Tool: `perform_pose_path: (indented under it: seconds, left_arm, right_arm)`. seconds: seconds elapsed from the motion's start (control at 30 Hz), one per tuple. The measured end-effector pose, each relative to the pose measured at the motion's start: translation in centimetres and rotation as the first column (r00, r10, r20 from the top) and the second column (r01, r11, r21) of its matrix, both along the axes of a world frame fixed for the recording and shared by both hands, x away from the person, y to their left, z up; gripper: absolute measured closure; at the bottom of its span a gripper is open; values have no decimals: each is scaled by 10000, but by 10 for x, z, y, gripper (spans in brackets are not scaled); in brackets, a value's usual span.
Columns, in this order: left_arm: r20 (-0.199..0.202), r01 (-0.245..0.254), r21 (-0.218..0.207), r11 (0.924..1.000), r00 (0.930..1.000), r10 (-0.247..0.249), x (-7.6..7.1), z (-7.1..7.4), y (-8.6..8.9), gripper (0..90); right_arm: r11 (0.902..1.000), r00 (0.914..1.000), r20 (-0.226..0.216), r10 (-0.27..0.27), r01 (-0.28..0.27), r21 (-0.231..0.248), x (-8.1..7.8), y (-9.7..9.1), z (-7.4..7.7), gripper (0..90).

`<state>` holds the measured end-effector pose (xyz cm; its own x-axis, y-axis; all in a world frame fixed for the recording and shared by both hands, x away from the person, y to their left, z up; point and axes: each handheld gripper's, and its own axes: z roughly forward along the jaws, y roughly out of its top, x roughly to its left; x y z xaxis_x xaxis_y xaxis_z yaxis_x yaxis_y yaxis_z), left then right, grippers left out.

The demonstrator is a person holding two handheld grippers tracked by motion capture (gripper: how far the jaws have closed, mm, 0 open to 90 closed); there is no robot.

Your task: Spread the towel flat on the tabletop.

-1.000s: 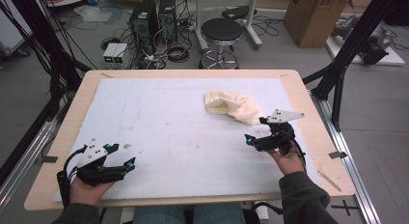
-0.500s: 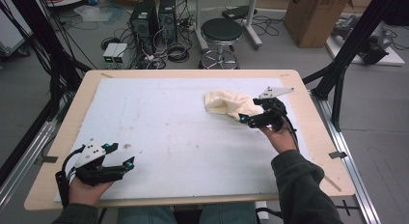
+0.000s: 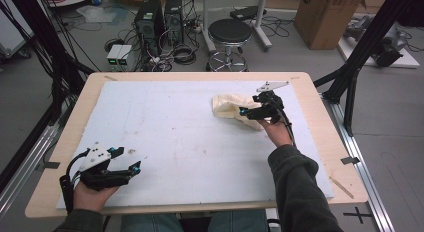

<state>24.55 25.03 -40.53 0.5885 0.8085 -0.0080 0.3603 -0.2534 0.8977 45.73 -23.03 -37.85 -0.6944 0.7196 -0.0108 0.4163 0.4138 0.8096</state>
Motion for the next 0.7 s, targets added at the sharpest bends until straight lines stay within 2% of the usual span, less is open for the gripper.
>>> perform_pose_path:
  seconds: [0.13, 0.17, 0.27, 0.33, 0.43, 0.5, 0.53, 0.57, 0.7]
  left_arm:
    - [-58, 97, 30, 9999, 9999, -97, 0, -1, -1, 237]
    - [-57, 122, -8, 9999, 9999, -122, 0, -1, -1, 237]
    - [-75, 87, -58, 9999, 9999, -88, 0, -1, 0, 237]
    - [-99, 127, 2, 9999, 9999, -127, 1, -2, 0, 237]
    - [-124, 154, 15, 9999, 9998, -153, 1, -2, -2, 237]
    - [-113, 180, 13, 9998, 9998, -180, 1, -2, -3, 237]
    - [-99, 197, 35, 9998, 9998, -197, 1, -2, -3, 237]
    - [-93, 207, 43, 9998, 9997, -206, 1, -2, -3, 237]
    - [-97, 222, 52, 9997, 9997, -222, 2, -2, -4, 238]
  right_arm:
    - [9990, 9992, -366, -130, 114, -428, 10, 5, -14, 276]
    - [9984, 9988, -465, -157, 131, -549, 12, 6, -17, 307]
    - [9986, 9979, -632, -104, 70, -532, 16, 7, -24, 342]
    - [9972, 9968, -705, -389, 341, -669, 21, 10, -31, 352]
    - [9970, 9949, -876, -496, 441, -636, 24, 10, -36, 371]
    - [9951, 9926, -1040, -627, 542, -826, 27, 11, -42, 400]
    - [9903, 9922, -1018, -720, 589, -1259, 28, 13, -46, 432]
    - [9871, 9918, -996, -796, 644, -1466, 28, 14, -48, 446]
    - [9876, 9885, -1226, -886, 712, -1398, 32, 13, -54, 480]
